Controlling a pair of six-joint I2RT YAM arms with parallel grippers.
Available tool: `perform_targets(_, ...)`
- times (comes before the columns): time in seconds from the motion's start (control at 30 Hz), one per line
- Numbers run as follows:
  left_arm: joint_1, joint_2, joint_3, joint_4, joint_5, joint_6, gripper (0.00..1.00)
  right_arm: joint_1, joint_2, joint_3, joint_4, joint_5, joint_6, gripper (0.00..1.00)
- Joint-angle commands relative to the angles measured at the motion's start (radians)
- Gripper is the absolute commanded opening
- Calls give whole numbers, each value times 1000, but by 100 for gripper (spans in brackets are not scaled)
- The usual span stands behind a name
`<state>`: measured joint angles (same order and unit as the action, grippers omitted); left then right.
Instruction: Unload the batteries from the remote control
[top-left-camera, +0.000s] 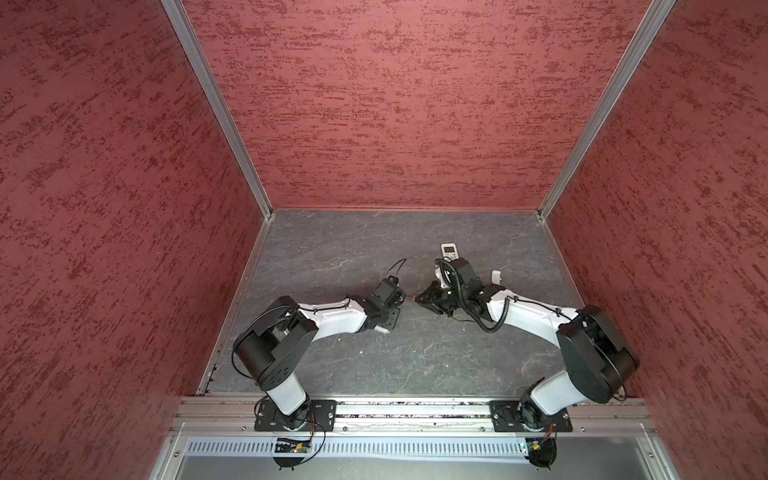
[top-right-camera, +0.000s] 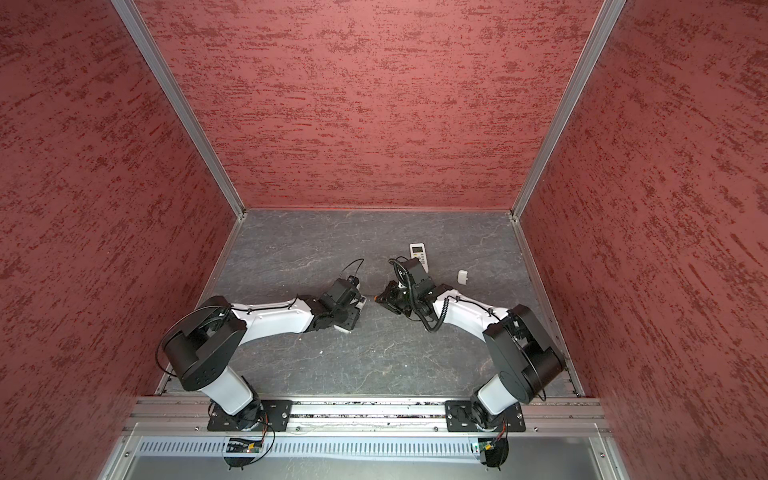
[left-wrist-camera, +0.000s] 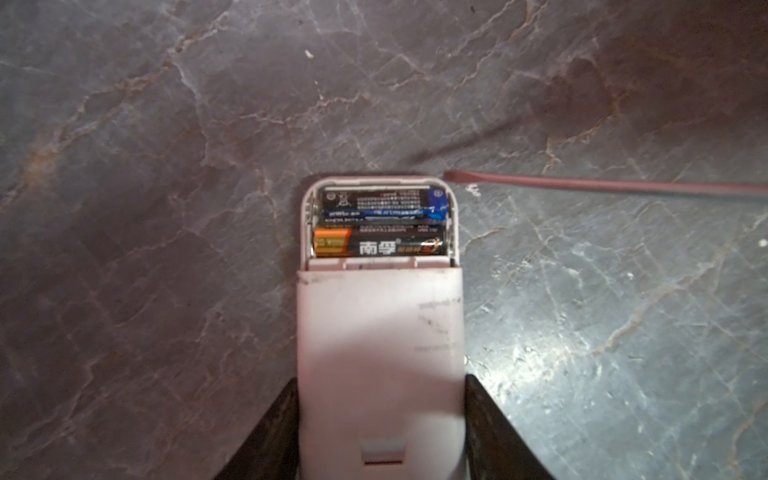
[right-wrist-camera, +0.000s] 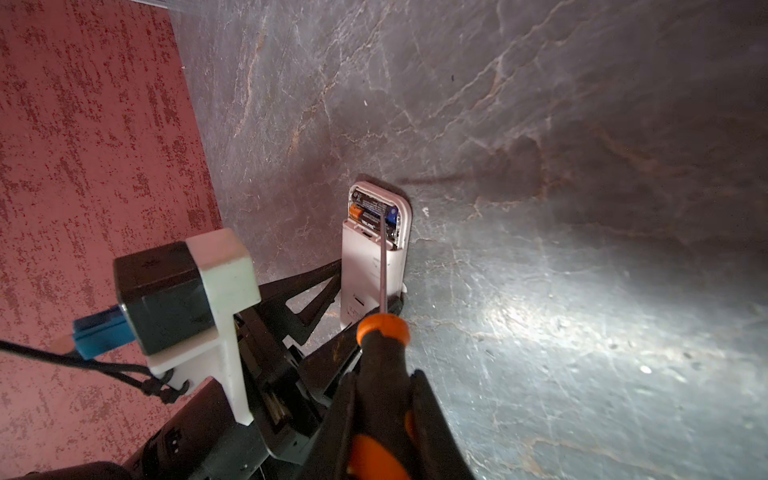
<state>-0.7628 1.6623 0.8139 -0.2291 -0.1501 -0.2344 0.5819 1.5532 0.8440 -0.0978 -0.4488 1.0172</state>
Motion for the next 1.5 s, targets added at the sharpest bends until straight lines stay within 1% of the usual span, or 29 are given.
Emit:
perform_targets(0.0,-7,49,-31,-98,82,0,49,7,4,-15,26,0,21,0)
perform_targets(0.4,-8,49,-30,-99,81,-2,49,10,13,-34,47,-4,29,0)
perform_targets(0.93,-9,48,-32,-98,83,2,49,13,24,-24,31,-11,26,0)
perform_targets(1.47,-18,53,-25,-104,72,4,49,16,51,17,-12,-56,45,0)
